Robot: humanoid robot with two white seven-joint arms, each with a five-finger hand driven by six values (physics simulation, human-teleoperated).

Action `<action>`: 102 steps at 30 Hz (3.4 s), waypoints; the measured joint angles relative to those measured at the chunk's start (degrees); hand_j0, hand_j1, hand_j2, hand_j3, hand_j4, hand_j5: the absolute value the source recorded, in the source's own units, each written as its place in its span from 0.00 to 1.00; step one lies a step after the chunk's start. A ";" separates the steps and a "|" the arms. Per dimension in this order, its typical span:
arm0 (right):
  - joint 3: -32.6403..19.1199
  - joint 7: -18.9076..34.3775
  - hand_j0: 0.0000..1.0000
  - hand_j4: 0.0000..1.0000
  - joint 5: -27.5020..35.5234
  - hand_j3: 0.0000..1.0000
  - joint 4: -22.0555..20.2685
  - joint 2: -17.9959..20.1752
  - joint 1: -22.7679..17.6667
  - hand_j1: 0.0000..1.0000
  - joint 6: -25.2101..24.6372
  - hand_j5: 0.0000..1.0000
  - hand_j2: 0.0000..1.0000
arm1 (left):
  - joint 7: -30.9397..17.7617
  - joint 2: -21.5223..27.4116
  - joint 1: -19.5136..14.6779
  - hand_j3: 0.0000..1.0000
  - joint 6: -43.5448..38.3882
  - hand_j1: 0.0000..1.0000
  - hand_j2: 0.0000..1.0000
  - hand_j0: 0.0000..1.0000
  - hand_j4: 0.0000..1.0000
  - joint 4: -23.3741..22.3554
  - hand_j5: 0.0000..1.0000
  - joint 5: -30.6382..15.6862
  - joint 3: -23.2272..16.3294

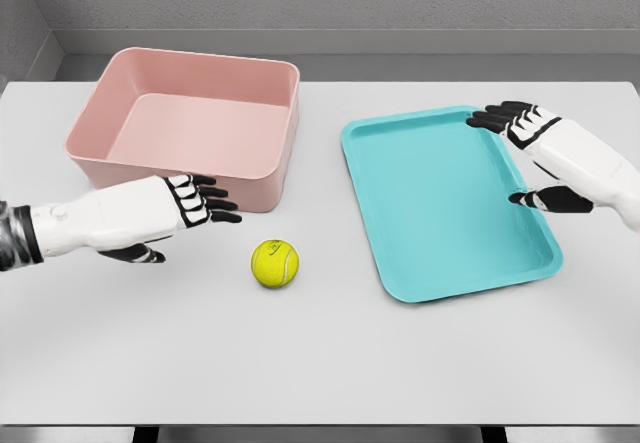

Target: Put the tennis from the blue tray into the pink basket with both arms

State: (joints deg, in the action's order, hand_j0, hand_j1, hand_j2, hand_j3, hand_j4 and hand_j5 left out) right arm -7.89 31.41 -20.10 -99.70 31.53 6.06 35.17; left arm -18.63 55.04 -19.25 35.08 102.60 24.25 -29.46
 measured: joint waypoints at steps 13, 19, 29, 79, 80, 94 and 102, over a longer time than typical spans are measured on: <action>0.05 0.04 1.00 1.00 0.08 1.00 0.60 -0.25 0.18 1.00 -0.01 1.00 1.00 | -0.12 -3.66 -9.23 1.00 -0.01 1.00 1.00 1.00 1.00 -0.18 1.00 1.14 -9.27; 0.07 0.03 1.00 1.00 0.04 1.00 0.70 -0.21 0.18 1.00 -0.01 1.00 1.00 | -0.47 -6.53 -14.41 1.00 -0.01 1.00 1.00 1.00 1.00 -2.53 1.00 1.67 -15.32; 0.02 0.01 1.00 1.00 0.08 1.00 0.72 -0.19 0.26 1.00 -0.01 1.00 1.00 | -0.51 -10.40 -19.34 1.00 0.01 1.00 1.00 1.00 1.00 -6.01 1.00 1.74 -22.90; -0.03 -0.03 1.00 1.00 0.17 1.00 0.63 -0.19 0.35 1.00 -0.01 1.00 1.00 | -3.09 -12.12 -20.04 0.53 -0.10 0.53 0.53 0.53 0.53 -11.05 0.53 1.62 -28.04; -0.03 -0.03 1.00 1.00 0.17 1.00 0.64 -0.20 0.35 1.00 -0.01 1.00 1.00 | -3.18 -12.13 -20.21 0.53 -0.06 0.53 0.53 0.53 0.53 -11.05 0.53 1.66 -28.05; -0.02 -0.06 1.00 1.00 0.17 1.00 0.75 -0.19 0.35 1.00 -0.01 1.00 1.00 | -3.36 -11.45 -21.80 0.53 0.02 0.53 0.53 0.53 0.53 -9.09 0.53 1.21 -27.75; -0.08 -0.08 1.00 1.00 0.17 1.00 0.75 -0.19 0.35 1.00 -0.01 1.00 1.00 | -3.32 -10.34 -24.96 0.53 0.01 0.53 0.53 0.53 0.53 -7.50 0.53 -0.60 -27.44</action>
State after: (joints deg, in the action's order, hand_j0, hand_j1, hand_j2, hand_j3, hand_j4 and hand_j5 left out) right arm -7.97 31.33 -19.93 -98.94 31.34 6.42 35.16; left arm -21.95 44.70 -44.21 35.09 95.10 23.65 -56.90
